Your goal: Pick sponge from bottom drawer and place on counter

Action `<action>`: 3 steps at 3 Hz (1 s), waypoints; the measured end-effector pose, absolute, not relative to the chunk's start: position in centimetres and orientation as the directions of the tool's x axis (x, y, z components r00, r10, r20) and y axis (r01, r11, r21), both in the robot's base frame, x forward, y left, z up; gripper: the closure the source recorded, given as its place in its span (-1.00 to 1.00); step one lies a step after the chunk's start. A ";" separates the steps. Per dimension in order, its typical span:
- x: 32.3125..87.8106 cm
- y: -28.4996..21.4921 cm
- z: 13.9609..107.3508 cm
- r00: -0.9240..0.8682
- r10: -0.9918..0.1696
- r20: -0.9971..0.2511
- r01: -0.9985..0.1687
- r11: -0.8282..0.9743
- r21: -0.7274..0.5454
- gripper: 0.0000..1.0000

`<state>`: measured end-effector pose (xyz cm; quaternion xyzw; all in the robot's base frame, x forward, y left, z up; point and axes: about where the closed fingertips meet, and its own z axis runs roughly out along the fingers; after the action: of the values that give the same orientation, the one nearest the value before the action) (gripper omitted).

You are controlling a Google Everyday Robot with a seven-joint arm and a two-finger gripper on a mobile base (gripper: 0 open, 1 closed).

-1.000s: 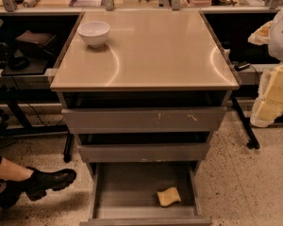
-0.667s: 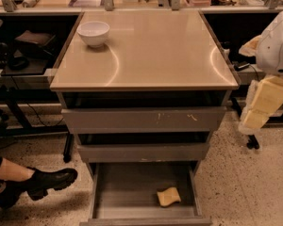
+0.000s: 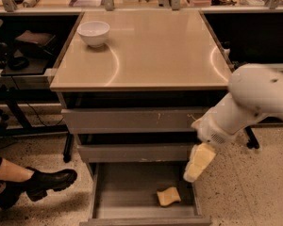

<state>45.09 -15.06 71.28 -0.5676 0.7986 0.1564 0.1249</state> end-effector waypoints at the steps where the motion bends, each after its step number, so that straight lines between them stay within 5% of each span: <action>1: 45.8 -13.0 61.3 -0.395 -0.817 -0.419 -0.918 0.341 0.200 -1.00; 3: 46.6 -12.3 54.9 -0.461 -0.778 -0.428 -0.887 0.395 0.238 -1.00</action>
Offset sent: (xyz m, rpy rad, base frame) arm 0.0225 0.0304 -0.2273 0.1258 0.1317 -0.1911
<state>46.58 -12.30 54.85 -0.5040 0.8258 0.2199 0.1247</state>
